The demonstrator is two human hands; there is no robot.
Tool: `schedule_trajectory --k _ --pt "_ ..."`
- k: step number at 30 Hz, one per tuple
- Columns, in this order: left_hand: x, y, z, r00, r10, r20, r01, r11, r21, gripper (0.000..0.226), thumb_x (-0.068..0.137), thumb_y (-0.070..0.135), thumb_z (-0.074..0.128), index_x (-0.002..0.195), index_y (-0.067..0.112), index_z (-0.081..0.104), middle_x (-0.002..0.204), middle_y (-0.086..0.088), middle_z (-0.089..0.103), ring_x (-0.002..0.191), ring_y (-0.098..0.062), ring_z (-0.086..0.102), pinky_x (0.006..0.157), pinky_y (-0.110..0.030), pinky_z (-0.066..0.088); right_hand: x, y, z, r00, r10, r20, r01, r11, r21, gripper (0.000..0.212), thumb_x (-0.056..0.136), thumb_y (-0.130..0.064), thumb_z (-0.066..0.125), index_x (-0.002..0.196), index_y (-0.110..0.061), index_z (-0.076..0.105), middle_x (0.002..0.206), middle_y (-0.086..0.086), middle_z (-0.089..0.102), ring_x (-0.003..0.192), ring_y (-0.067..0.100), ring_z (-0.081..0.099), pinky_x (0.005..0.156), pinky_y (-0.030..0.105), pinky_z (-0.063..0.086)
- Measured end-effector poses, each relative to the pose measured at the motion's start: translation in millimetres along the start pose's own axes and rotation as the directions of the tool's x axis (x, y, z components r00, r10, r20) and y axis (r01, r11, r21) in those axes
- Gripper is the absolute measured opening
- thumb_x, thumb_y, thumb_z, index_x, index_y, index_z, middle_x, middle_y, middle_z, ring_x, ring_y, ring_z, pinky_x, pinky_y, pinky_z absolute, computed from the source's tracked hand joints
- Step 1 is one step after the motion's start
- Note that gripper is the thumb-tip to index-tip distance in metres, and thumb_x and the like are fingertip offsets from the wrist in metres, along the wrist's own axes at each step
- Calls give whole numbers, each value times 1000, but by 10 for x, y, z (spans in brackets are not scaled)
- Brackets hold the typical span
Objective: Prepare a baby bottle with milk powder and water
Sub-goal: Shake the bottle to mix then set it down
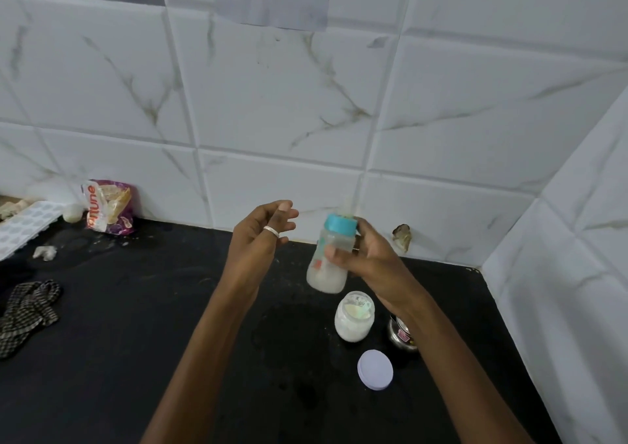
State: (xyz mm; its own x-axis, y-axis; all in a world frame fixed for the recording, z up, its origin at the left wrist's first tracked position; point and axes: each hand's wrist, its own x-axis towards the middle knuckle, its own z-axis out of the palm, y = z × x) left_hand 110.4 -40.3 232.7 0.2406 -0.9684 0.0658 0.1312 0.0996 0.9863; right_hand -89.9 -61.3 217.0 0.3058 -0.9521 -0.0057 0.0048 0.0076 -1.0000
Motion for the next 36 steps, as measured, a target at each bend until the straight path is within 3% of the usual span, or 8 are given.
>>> schedule_trajectory --k 3,11,15,19,24,28,33,36 --pt "-36 -18 13 1000 -10 1 10 1000 -9 26 101 36 60 117 20 73 108 5 78 100 -10 72 86 -31 54 20 -19 31 988 9 -153 30 968 251 58 86 -30 80 136 -18 52 133 16 64 122 29 66 104 51 54" --pt "-61 -28 42 1000 -12 20 13 1000 -12 25 99 39 61 114 23 73 109 5 78 102 -12 72 91 -34 56 50 -8 0 983 11 -182 30 975 218 73 77 -42 83 139 -22 50 131 10 65 122 27 66 105 57 52" --pt "-60 -22 58 999 -8 31 9 1000 -6 39 89 49 62 116 23 72 110 6 77 103 -12 72 92 -33 57 0 22 -41 999 44 19 -44 999 -20 62 83 -35 81 137 -24 52 126 6 70 119 25 68 105 54 53" --pt "-48 -27 73 999 -19 27 19 1000 -13 25 99 39 61 115 23 73 108 6 78 101 -10 72 90 -32 57 23 -30 -38 984 16 -175 27 970 242 70 80 -37 85 138 -18 51 128 12 68 118 27 69 105 58 52" --pt "-34 -16 87 999 -22 28 22 1000 -6 24 101 36 60 116 23 72 109 6 78 99 -8 72 89 -30 56 -14 -25 -96 1000 15 -9 -15 998 -56 63 81 -39 82 135 -25 55 125 4 71 118 24 68 104 53 54" --pt "-44 -10 85 1000 -22 22 23 1000 -16 24 101 37 61 114 22 73 109 5 78 99 -9 72 89 -30 56 4 -127 -88 978 -17 -210 83 947 310 60 85 -29 76 137 -12 52 129 13 67 122 32 66 100 52 56" --pt "-49 -13 78 999 -20 34 20 1000 -3 26 100 38 59 118 22 72 111 6 77 104 -12 72 93 -33 57 -21 -31 -96 1000 18 -11 -19 999 -50 60 81 -38 81 133 -22 57 127 5 70 119 25 67 104 56 53" --pt "-60 -23 90 999 -22 32 23 1000 -15 25 99 38 60 115 23 73 110 6 78 102 -12 72 92 -33 56 5 -73 -78 989 -3 -149 39 970 238 60 86 -34 80 137 -15 55 130 11 68 120 27 68 105 57 52"
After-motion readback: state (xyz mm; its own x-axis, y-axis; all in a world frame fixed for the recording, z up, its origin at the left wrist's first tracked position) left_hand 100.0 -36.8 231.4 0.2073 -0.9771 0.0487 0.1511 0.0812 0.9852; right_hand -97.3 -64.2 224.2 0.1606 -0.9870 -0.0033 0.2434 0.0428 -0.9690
